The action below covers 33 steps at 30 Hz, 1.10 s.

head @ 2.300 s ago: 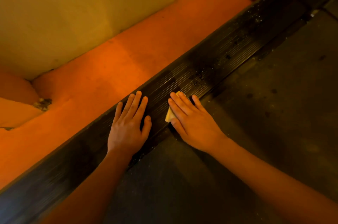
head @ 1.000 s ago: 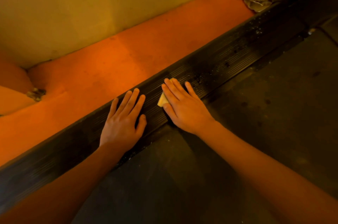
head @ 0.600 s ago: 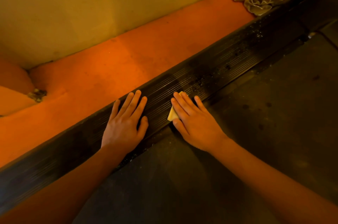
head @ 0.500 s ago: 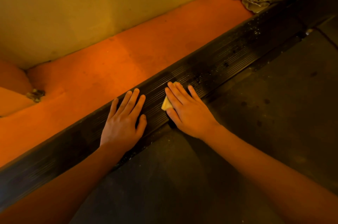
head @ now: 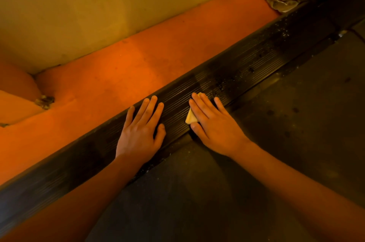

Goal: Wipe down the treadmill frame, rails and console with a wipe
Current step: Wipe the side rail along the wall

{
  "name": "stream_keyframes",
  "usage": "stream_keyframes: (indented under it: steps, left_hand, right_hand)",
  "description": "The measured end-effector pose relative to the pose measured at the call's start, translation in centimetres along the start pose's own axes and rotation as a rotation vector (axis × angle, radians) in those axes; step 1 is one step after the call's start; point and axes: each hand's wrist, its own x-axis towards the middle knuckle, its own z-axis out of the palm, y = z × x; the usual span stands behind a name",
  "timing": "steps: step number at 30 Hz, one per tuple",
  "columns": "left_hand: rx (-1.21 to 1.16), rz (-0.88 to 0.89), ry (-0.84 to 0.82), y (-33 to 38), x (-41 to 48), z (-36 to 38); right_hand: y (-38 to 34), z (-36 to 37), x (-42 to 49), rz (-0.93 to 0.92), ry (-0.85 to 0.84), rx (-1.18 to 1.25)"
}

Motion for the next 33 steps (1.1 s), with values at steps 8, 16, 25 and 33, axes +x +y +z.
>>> stream_keyframes:
  steps: [8, 16, 25, 33]
  left_hand:
    - [-0.015, 0.010, 0.018, 0.2, -0.1, -0.1]
    - [-0.023, 0.016, 0.012, -0.3, 0.0, 0.2]
    - [0.000, -0.030, -0.030, 0.1, 0.0, -0.1]
    - [-0.020, -0.045, -0.039, -0.1, -0.4, -0.2]
  right_hand:
    - [-0.7, -1.5, 6.6, -0.010, 0.052, -0.006]
    - [0.7, -1.1, 2.2, -0.021, -0.054, -0.015]
    - [1.4, -0.9, 2.2, -0.142, -0.098, -0.071]
    - [0.0, -2.4, 7.1, -0.134, -0.101, -0.061]
